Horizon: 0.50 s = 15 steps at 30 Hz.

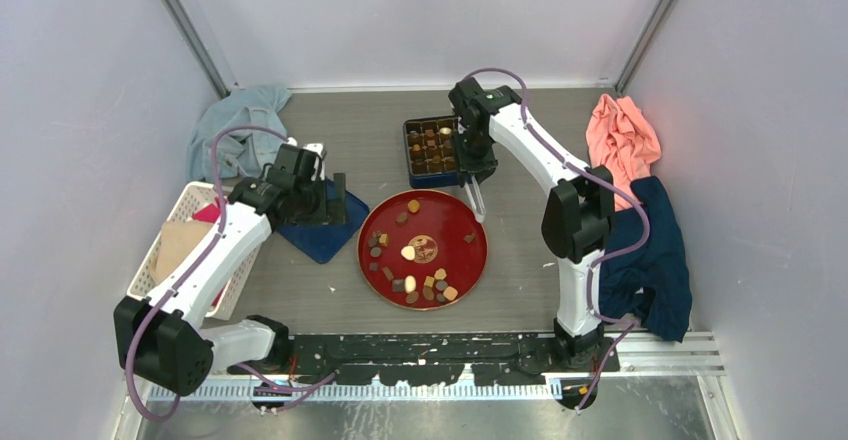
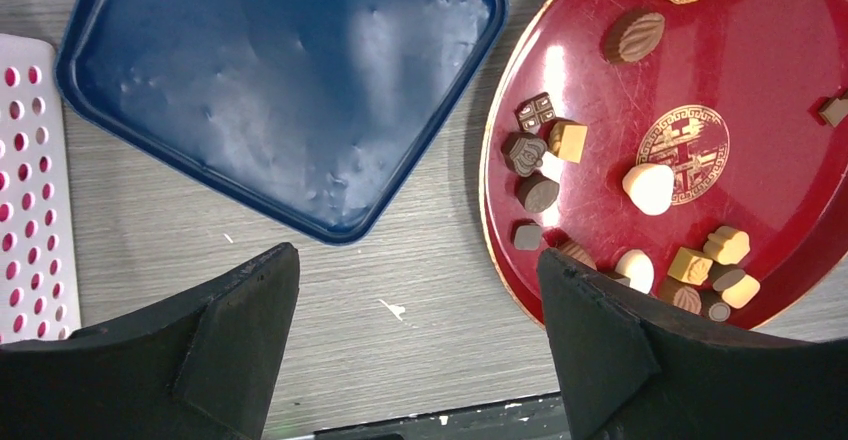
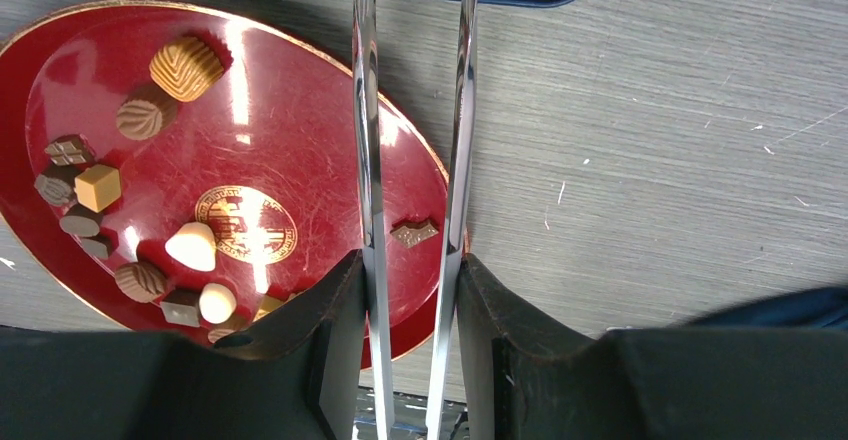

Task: Pack the chocolate
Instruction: Place the fake chocolate in the packing box.

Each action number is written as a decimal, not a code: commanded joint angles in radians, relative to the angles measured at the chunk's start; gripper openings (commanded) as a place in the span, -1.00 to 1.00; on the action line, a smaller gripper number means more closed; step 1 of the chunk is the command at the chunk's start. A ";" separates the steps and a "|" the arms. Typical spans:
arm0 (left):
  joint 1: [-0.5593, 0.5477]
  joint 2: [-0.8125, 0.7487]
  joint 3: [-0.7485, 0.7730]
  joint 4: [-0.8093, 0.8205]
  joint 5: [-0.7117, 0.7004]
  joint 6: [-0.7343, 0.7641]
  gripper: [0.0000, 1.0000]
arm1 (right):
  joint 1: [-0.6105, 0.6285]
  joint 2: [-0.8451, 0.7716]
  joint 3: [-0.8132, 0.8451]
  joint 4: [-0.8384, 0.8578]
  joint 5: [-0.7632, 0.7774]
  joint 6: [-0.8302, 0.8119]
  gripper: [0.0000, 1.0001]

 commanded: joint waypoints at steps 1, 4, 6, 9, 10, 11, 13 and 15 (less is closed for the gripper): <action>0.009 0.003 0.042 0.054 -0.051 0.010 0.79 | -0.012 -0.055 0.021 0.039 -0.024 0.008 -0.65; 0.013 0.050 0.066 0.086 -0.044 -0.015 0.79 | -0.017 -0.059 0.021 0.025 -0.028 0.011 -0.64; 0.013 0.080 0.074 0.125 -0.026 -0.029 0.79 | -0.025 -0.062 0.018 0.016 -0.021 0.020 -0.64; 0.013 0.129 0.103 0.162 0.008 -0.041 0.79 | -0.038 -0.067 0.006 0.035 -0.021 0.045 -0.64; 0.013 0.143 0.119 0.164 0.016 -0.042 0.79 | -0.039 -0.072 -0.001 0.048 -0.021 0.051 -0.64; 0.013 0.160 0.142 0.162 0.020 -0.040 0.79 | -0.039 -0.072 -0.001 0.054 -0.017 0.059 -0.64; 0.015 0.193 0.177 0.147 0.027 -0.027 0.80 | -0.041 -0.072 0.004 0.057 -0.013 0.076 -0.64; 0.018 0.223 0.215 0.127 0.030 -0.010 0.79 | -0.042 -0.072 0.000 0.061 -0.026 0.090 -0.64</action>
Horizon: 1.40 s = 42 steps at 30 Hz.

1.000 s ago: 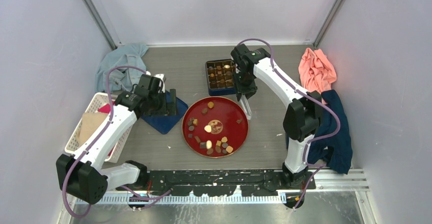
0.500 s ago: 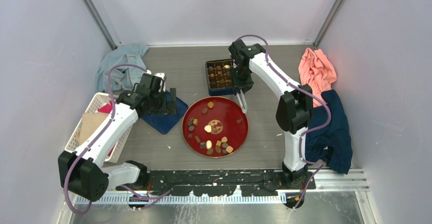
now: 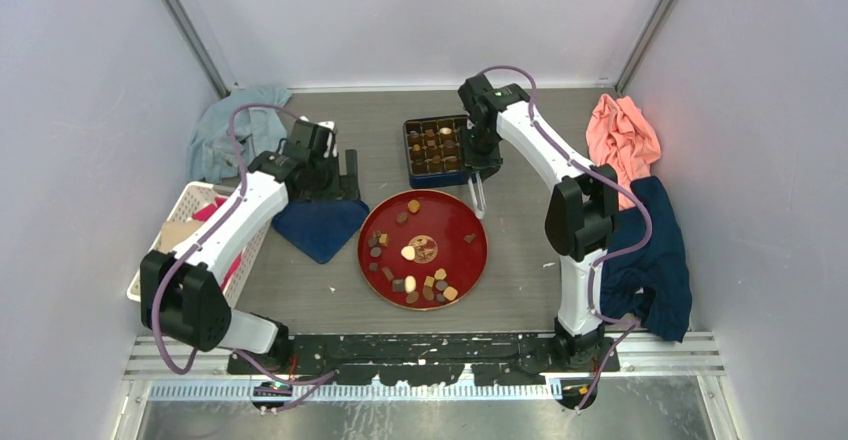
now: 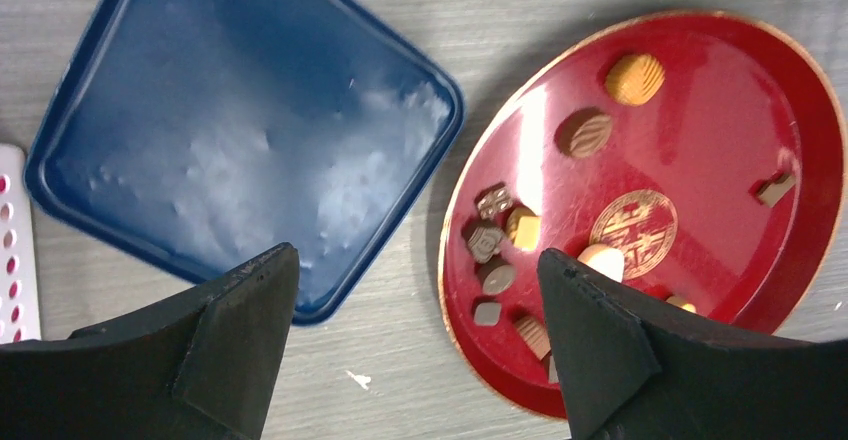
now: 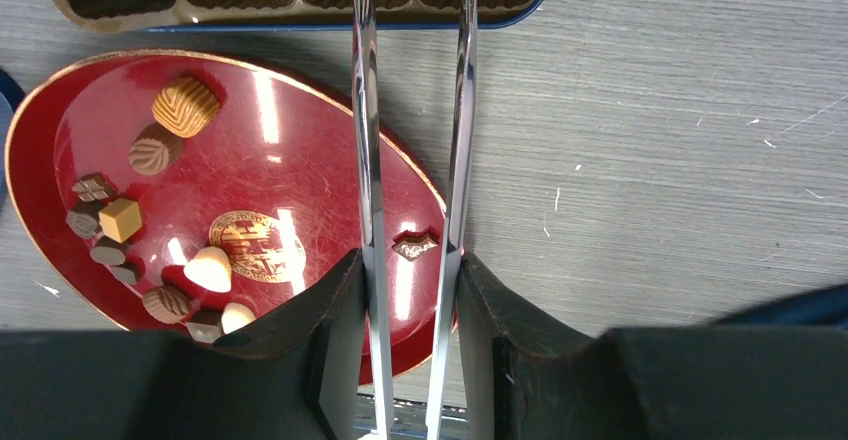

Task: Pack the chocolate
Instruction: Place the fake chocolate in the packing box.

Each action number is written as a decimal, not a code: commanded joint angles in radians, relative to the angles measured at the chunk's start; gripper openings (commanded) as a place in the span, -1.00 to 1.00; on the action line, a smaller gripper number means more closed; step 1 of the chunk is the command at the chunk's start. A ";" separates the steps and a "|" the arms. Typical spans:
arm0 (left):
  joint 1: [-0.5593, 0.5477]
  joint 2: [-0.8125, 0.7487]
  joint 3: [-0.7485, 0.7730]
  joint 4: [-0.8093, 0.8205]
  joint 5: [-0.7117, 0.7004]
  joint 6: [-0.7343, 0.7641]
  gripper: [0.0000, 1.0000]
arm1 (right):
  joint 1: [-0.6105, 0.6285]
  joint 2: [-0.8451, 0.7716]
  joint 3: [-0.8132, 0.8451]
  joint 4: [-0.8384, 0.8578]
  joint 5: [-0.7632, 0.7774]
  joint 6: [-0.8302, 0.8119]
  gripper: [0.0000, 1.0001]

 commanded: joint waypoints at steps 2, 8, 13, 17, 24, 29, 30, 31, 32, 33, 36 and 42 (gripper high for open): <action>0.018 0.059 0.134 0.015 0.024 0.031 0.80 | -0.005 -0.071 0.001 0.037 -0.027 0.050 -0.64; 0.026 0.099 0.176 0.001 0.051 0.034 0.80 | -0.004 -0.048 0.024 0.035 -0.068 0.041 -0.62; 0.036 0.109 0.163 0.012 0.061 0.037 0.80 | -0.005 -0.016 0.034 0.050 -0.097 0.032 -0.60; 0.055 0.101 0.150 0.023 0.089 0.018 0.81 | -0.004 0.012 0.065 0.039 -0.098 0.030 -0.59; 0.063 0.085 0.120 0.026 0.093 0.013 0.81 | -0.004 0.040 0.067 0.073 -0.100 0.047 -0.55; 0.067 0.083 0.113 0.026 0.095 0.012 0.81 | -0.005 0.051 0.048 0.078 -0.102 0.039 -0.54; 0.067 0.085 0.113 0.025 0.098 0.010 0.81 | -0.005 0.052 0.045 0.083 -0.099 0.038 -0.53; 0.069 0.086 0.113 0.024 0.101 0.007 0.81 | -0.005 0.053 0.043 0.085 -0.096 0.037 -0.52; 0.069 0.085 0.111 0.024 0.104 0.006 0.81 | -0.004 0.055 0.039 0.090 -0.095 0.037 -0.50; 0.069 0.084 0.111 0.025 0.106 0.004 0.81 | -0.004 0.056 0.036 0.093 -0.096 0.037 -0.49; 0.069 0.082 0.107 0.024 0.106 0.002 0.81 | -0.004 0.061 0.033 0.101 -0.103 0.040 -0.46; 0.069 0.078 0.100 0.020 0.109 -0.002 0.81 | -0.005 0.078 0.027 0.089 -0.122 0.034 -0.44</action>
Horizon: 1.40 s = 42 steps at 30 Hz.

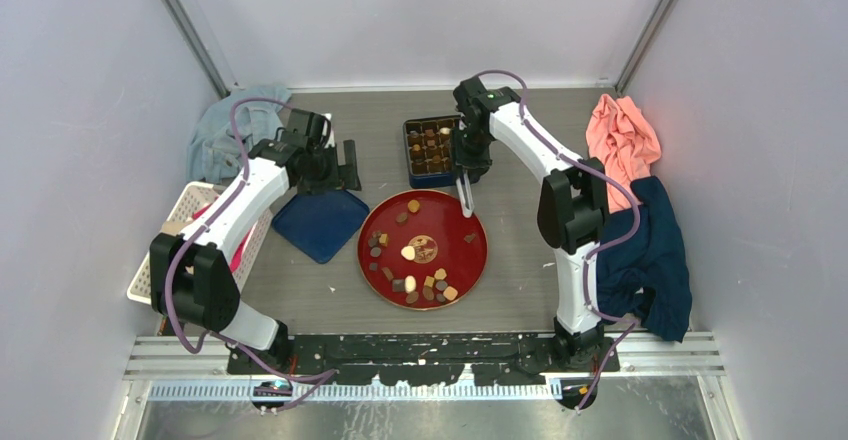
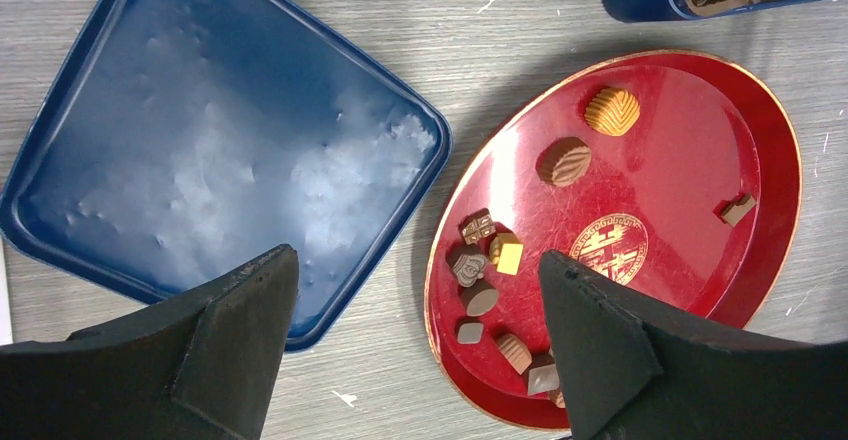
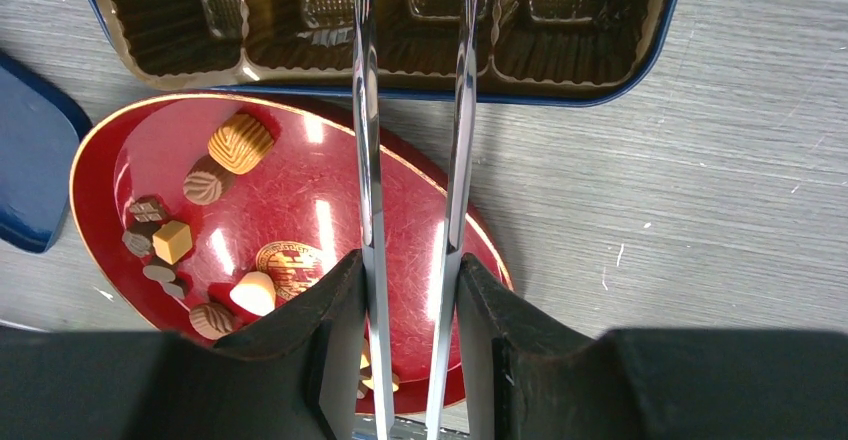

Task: Pack the chocolate
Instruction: Place the fake chocolate in the packing box, then pick up the fake chocolate from the plate.

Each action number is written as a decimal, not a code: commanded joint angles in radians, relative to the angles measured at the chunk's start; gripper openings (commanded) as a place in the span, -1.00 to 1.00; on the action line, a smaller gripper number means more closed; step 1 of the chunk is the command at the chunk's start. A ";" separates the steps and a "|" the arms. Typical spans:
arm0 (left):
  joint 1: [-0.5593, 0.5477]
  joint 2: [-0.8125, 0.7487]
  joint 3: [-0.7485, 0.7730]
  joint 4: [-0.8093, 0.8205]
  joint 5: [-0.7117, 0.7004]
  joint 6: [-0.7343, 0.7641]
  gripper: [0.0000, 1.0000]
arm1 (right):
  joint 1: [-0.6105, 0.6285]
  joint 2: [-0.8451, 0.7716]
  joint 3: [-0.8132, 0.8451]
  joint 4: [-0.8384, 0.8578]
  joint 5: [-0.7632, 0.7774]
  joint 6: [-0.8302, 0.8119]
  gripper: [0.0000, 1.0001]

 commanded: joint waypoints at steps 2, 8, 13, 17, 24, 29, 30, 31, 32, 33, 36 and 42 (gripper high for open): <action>0.008 -0.041 -0.003 0.020 0.012 -0.007 0.81 | 0.001 -0.003 -0.008 0.011 -0.033 -0.005 -0.44; 0.008 -0.044 -0.005 0.018 0.012 -0.007 0.81 | 0.001 -0.009 -0.042 0.008 -0.031 -0.016 -0.44; 0.008 -0.045 -0.007 0.016 0.012 -0.007 0.81 | 0.002 -0.010 -0.045 0.006 -0.029 -0.018 -0.44; 0.010 -0.047 -0.010 0.014 0.011 -0.008 0.81 | 0.001 -0.022 -0.052 0.000 -0.029 -0.017 -0.44; 0.010 -0.050 -0.015 0.013 0.012 -0.008 0.81 | 0.002 -0.041 -0.086 -0.004 -0.028 -0.017 -0.44; 0.010 -0.057 -0.027 0.010 0.013 -0.005 0.81 | 0.001 -0.053 -0.090 -0.011 -0.014 -0.022 -0.43; 0.010 -0.058 -0.027 0.012 0.012 -0.005 0.81 | 0.001 -0.052 -0.088 -0.014 -0.013 -0.023 -0.42; 0.010 -0.058 -0.027 0.012 0.013 -0.005 0.81 | 0.001 -0.050 -0.085 -0.017 -0.013 -0.023 -0.42; 0.010 -0.055 -0.027 0.012 0.014 -0.006 0.81 | 0.001 -0.048 -0.084 -0.017 -0.014 -0.023 -0.41; 0.010 -0.057 -0.027 0.012 0.015 -0.007 0.81 | 0.001 -0.047 -0.082 -0.018 -0.015 -0.023 -0.39; 0.010 -0.060 -0.029 0.012 0.015 -0.006 0.81 | 0.001 -0.047 -0.072 -0.016 -0.015 -0.019 -0.35; 0.010 -0.067 -0.038 0.013 0.014 -0.004 0.81 | 0.001 -0.047 -0.050 -0.021 -0.015 -0.018 -0.24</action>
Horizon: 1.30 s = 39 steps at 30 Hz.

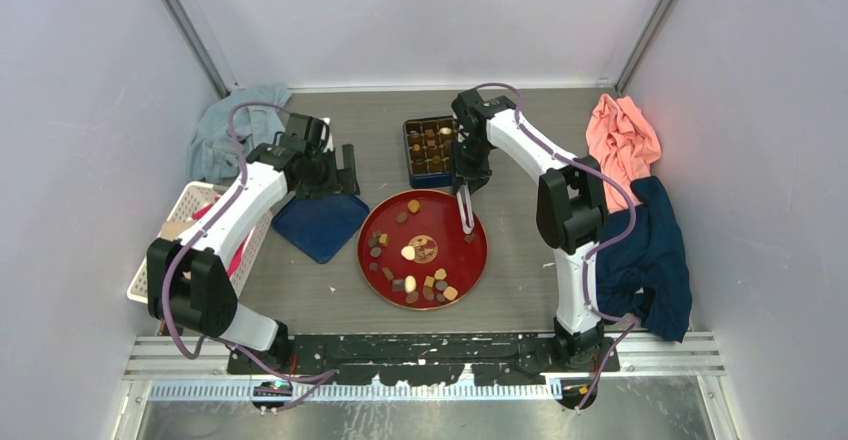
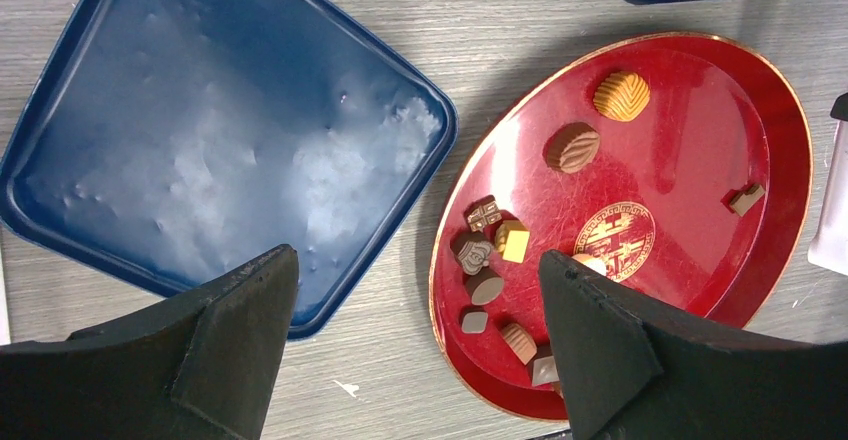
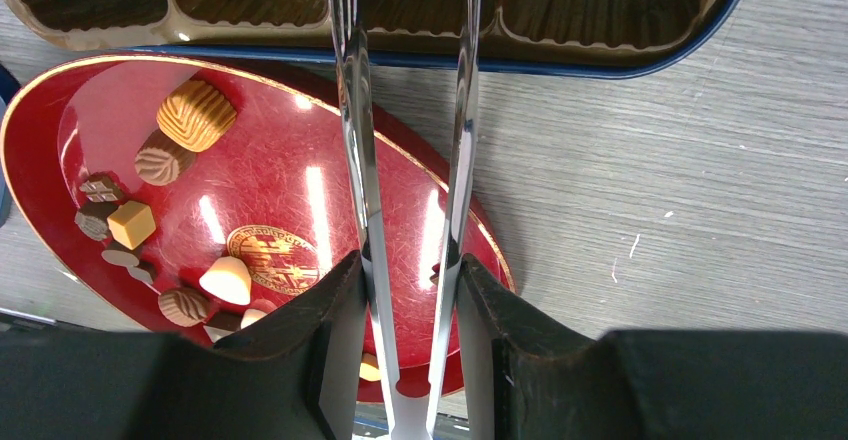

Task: Pack the chocolate
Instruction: Pick up the fake chocolate from the plate.

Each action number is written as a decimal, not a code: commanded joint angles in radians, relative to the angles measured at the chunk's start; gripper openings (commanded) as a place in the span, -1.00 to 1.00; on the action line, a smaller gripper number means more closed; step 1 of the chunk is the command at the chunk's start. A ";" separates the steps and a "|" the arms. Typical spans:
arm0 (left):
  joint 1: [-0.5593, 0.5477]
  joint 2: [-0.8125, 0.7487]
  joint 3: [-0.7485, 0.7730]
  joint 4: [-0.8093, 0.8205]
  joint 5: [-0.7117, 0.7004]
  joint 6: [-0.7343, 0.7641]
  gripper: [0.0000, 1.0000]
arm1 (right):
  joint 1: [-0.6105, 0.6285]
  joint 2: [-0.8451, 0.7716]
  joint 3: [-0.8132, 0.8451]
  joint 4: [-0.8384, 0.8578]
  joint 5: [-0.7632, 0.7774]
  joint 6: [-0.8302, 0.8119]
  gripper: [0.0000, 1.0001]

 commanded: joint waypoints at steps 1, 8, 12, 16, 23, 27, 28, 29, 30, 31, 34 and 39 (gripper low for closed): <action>0.009 -0.041 -0.003 0.016 0.014 0.001 0.81 | -0.001 -0.050 0.038 -0.029 0.011 -0.003 -0.24; 0.009 -0.044 -0.009 0.017 0.015 -0.001 0.81 | 0.000 -0.050 0.046 -0.033 0.006 -0.006 -0.19; 0.009 -0.047 -0.011 0.017 0.017 -0.004 0.81 | 0.000 -0.057 0.046 -0.028 0.008 -0.006 -0.15; 0.009 -0.047 -0.012 0.017 0.020 -0.008 0.81 | 0.001 -0.066 0.046 -0.026 0.012 -0.005 -0.14; 0.009 -0.048 -0.010 0.017 0.024 -0.010 0.80 | 0.000 -0.077 0.046 -0.025 0.016 -0.005 -0.13; 0.009 -0.047 -0.008 0.017 0.028 -0.012 0.80 | 0.001 -0.095 0.050 -0.012 0.030 -0.001 -0.16; 0.009 -0.047 -0.007 0.016 0.029 -0.012 0.80 | 0.000 -0.105 0.048 -0.002 0.037 0.002 -0.21; 0.009 -0.048 -0.007 0.015 0.029 -0.012 0.80 | 0.000 -0.116 0.048 0.009 0.043 0.004 -0.31; 0.009 -0.048 -0.005 0.014 0.030 -0.012 0.81 | 0.000 -0.128 0.049 0.016 0.044 0.003 -0.46; 0.009 -0.050 -0.006 0.014 0.030 -0.012 0.80 | 0.000 -0.136 0.055 0.017 0.041 0.003 -0.53; 0.009 -0.050 -0.004 0.015 0.027 -0.008 0.80 | -0.001 -0.145 0.088 -0.011 0.029 -0.005 -0.57; 0.009 -0.055 0.008 0.007 0.017 0.009 0.80 | 0.000 -0.210 0.068 -0.046 0.006 -0.016 -0.61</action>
